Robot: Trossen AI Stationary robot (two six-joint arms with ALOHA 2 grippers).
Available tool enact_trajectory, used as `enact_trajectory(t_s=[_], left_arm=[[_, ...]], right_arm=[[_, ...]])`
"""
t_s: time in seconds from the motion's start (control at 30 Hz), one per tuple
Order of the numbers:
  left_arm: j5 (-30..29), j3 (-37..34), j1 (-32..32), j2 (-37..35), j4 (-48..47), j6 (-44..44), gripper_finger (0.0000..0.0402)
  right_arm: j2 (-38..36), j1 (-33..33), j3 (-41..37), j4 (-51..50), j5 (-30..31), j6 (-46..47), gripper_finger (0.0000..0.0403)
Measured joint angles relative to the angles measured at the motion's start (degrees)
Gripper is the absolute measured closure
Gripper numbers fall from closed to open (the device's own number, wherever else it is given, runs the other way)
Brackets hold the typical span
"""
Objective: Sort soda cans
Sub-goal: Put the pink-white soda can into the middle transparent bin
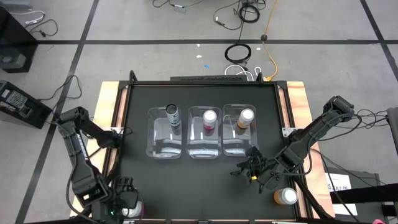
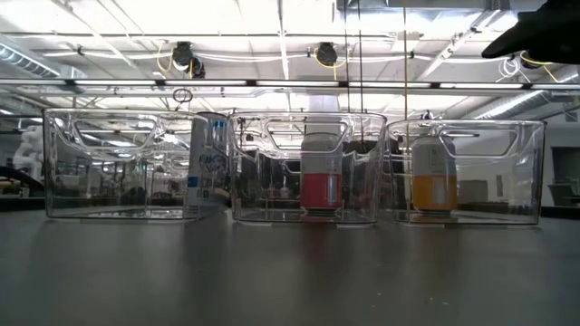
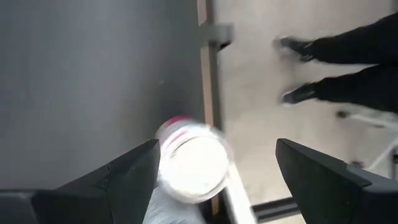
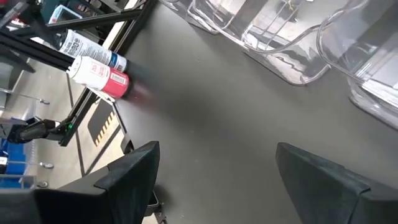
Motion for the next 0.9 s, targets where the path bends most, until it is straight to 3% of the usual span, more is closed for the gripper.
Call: enact_trajectory(t_s=[0.2, 0.43, 0.9], left_arm=[[-1.12, 0.0, 0.22, 0.0, 5.89, 0.54, 0.0072], [-8.3, 0.0, 0.46, 0.0, 5.42, -1.38, 0.0072], [-9.79, -0.04, 1.64, 0.0, 2.92, -4.4, 0.0072]], right_arm=[[0.0, 0.02, 0.0, -0.24, -0.13, -1.84, 0.009], [0.0, 0.02, 0.0, -0.26, -0.2, -5.05, 0.009], [0.0, 0.04, 0.0, 0.27, -0.5, -4.83, 0.009]])
